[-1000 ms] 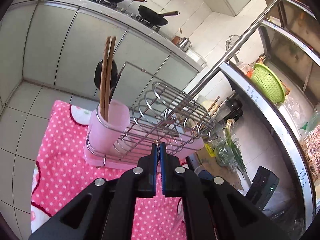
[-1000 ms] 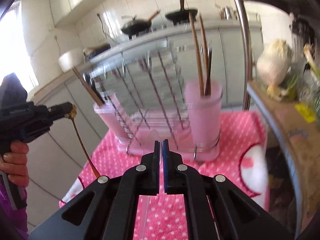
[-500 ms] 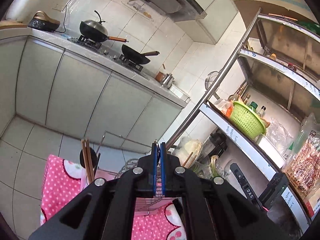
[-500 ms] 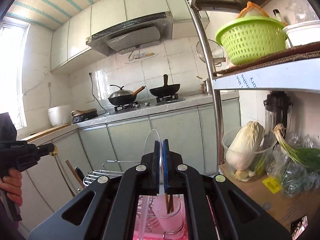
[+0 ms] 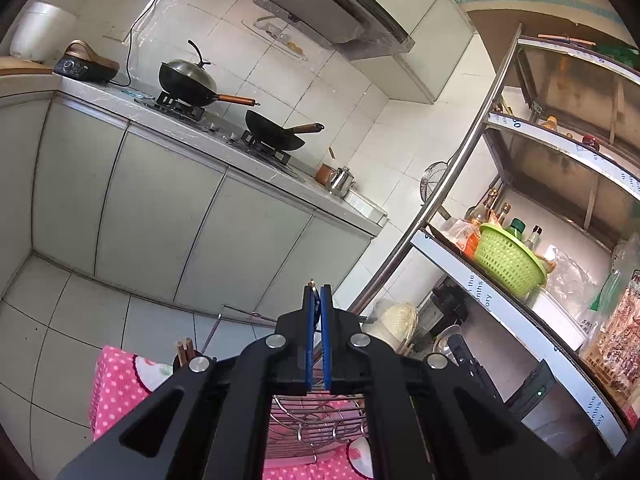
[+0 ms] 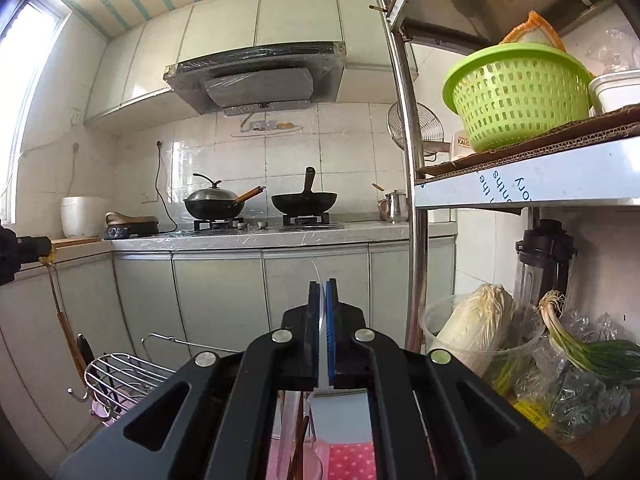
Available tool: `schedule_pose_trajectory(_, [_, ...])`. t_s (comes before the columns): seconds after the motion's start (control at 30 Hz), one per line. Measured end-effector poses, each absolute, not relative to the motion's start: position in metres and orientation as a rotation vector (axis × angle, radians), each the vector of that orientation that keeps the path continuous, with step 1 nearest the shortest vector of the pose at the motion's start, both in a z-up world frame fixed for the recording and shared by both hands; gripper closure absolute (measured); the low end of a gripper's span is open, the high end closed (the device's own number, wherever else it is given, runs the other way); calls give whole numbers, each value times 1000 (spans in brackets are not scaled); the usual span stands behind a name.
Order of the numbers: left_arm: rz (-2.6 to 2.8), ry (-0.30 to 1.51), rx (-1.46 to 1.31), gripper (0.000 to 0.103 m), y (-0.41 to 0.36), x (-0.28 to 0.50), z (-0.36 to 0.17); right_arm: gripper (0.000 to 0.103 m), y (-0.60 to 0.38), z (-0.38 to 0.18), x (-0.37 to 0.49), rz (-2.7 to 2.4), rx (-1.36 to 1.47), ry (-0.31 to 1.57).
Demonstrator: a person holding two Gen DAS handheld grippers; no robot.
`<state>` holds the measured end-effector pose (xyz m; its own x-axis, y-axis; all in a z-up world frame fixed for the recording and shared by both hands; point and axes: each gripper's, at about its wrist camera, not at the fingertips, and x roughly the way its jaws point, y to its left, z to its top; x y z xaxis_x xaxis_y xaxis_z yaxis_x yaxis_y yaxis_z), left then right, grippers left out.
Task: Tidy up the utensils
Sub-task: 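Lift the gold spoon with the left tool while the right tool lifts the clear spoon, then drop the gold spoon into the pink cup while the right tool drops the clear spoon in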
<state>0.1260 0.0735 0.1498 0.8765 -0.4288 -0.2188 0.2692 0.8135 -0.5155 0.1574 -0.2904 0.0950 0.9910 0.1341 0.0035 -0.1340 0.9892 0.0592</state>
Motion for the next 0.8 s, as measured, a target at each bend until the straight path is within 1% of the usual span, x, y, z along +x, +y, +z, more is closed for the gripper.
schedule_pose_trajectory(0.2, [-352, 355, -463, 101, 68, 136, 127, 100, -285, 75, 156, 135, 29, -10])
schedule_pose_trajectory(0.33, [-350, 402, -474, 101, 66, 139, 107, 100, -282, 65, 153, 153, 30, 23])
schedule_pose_trajectory(0.8, [-276, 521, -483, 101, 67, 130, 53, 100, -297, 31, 144, 168, 163, 256])
